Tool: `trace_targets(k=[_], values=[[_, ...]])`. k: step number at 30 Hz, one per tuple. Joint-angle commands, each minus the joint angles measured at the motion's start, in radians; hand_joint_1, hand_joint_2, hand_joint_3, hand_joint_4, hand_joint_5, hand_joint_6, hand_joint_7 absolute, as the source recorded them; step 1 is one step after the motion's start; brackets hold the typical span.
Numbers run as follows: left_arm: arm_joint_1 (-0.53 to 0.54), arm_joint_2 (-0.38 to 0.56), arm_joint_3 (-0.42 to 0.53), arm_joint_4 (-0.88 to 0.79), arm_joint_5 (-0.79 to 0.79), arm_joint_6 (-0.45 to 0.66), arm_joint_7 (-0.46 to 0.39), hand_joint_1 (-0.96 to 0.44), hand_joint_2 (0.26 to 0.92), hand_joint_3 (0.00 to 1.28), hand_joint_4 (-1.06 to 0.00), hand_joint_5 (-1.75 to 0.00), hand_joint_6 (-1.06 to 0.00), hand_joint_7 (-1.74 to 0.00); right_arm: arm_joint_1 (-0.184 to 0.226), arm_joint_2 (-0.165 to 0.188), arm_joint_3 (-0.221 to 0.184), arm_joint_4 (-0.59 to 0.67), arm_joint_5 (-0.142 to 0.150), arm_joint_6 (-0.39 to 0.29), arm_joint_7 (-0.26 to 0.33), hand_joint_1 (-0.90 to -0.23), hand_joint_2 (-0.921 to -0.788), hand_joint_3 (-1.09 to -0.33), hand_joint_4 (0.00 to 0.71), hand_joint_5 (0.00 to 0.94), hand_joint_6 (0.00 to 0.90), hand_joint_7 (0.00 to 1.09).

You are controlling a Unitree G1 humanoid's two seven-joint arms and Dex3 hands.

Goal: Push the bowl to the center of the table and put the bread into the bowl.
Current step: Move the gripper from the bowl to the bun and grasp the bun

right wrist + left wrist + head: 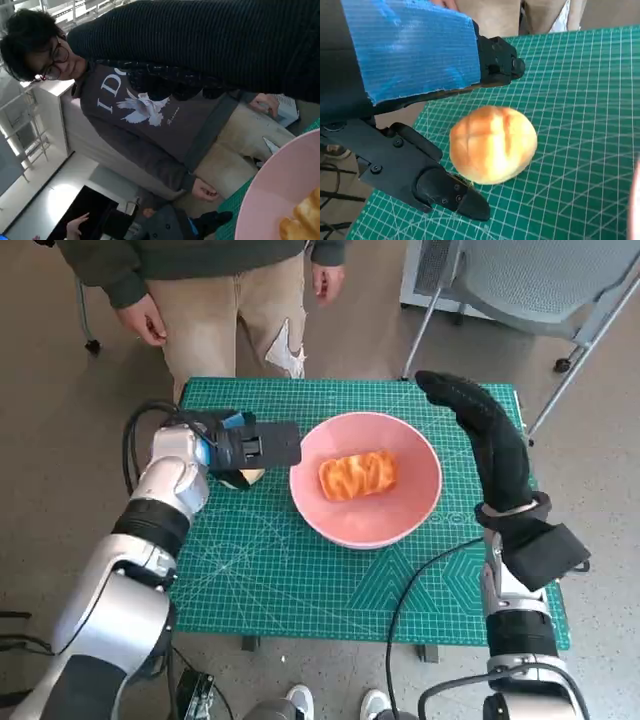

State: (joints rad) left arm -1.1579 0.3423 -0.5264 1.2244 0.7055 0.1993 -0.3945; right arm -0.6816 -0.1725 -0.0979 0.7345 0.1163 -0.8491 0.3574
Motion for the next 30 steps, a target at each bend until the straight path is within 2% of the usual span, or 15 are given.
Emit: trace_targets(k=[1, 14, 22, 26, 27, 28, 29, 30], values=[[-0.029, -0.01, -0.007, 0.032, -0.001, -0.008, 0.007, -0.55, 0.704, 0.0, 0.0, 0.0, -0.15, 0.0, 0.038, -0.009, 0.001, -0.008, 0.013, 0.017, 0.017, -0.688, -0.921, -0.84, 0.188, 0.0, -0.001, 0.48], [-0.031, -0.023, -0.017, 0.077, 0.001, -0.028, 0.017, -0.54, 0.704, 0.0, 0.0, 0.0, -0.15, 0.0, 0.051, -0.014, -0.001, -0.033, 0.023, 0.033, 0.03, -0.684, -0.921, -0.842, 0.187, 0.0, -0.001, 0.48], [-0.03, -0.023, -0.024, 0.093, 0.007, -0.049, 0.018, -0.5, 0.707, 0.0, -0.02, -0.01, -0.15, 0.0, 0.059, -0.017, 0.001, -0.048, 0.02, 0.04, 0.029, -0.684, -0.921, -0.844, 0.187, 0.0, -0.001, 0.48], [-0.031, -0.021, -0.023, 0.097, 0.003, -0.051, 0.017, -0.45, 0.713, 0.0, -0.13, -0.04, -0.17, -0.01, 0.066, -0.019, 0.002, -0.062, 0.024, 0.046, 0.032, -0.687, -0.921, -0.845, 0.187, 0.0, -0.001, 0.48], [-0.031, -0.021, -0.023, 0.098, 0.002, -0.051, 0.018, -0.41, 0.717, 0.0, -0.2, -0.06, -0.18, -0.01, 0.067, -0.019, 0.002, -0.066, 0.024, 0.047, 0.032, -0.688, -0.921, -0.845, 0.187, 0.0, -0.001, 0.48], [-0.031, -0.021, -0.02, 0.098, 0.0, -0.05, 0.023, -0.39, 0.718, 0.0, -0.22, -0.07, -0.18, -0.01, 0.068, -0.019, 0.003, -0.069, 0.024, 0.049, 0.032, -0.688, -0.921, -0.845, 0.187, 0.0, -0.001, 0.48], [-0.03, -0.021, -0.019, 0.098, -0.002, -0.049, 0.026, -0.34, 0.725, 0.0, -0.29, -0.19, -0.21, -0.01, 0.069, -0.019, 0.003, -0.073, 0.024, 0.051, 0.032, -0.688, -0.921, -0.845, 0.187, 0.0, -0.001, 0.48], [-0.03, -0.021, -0.018, 0.098, -0.003, -0.048, 0.028, -0.3, 0.729, 0.0, -0.3, -0.34, -0.22, 0.0, 0.07, -0.02, 0.003, -0.076, 0.024, 0.052, 0.032, -0.688, -0.921, -0.845, 0.187, 0.0, -0.001, 0.48]])
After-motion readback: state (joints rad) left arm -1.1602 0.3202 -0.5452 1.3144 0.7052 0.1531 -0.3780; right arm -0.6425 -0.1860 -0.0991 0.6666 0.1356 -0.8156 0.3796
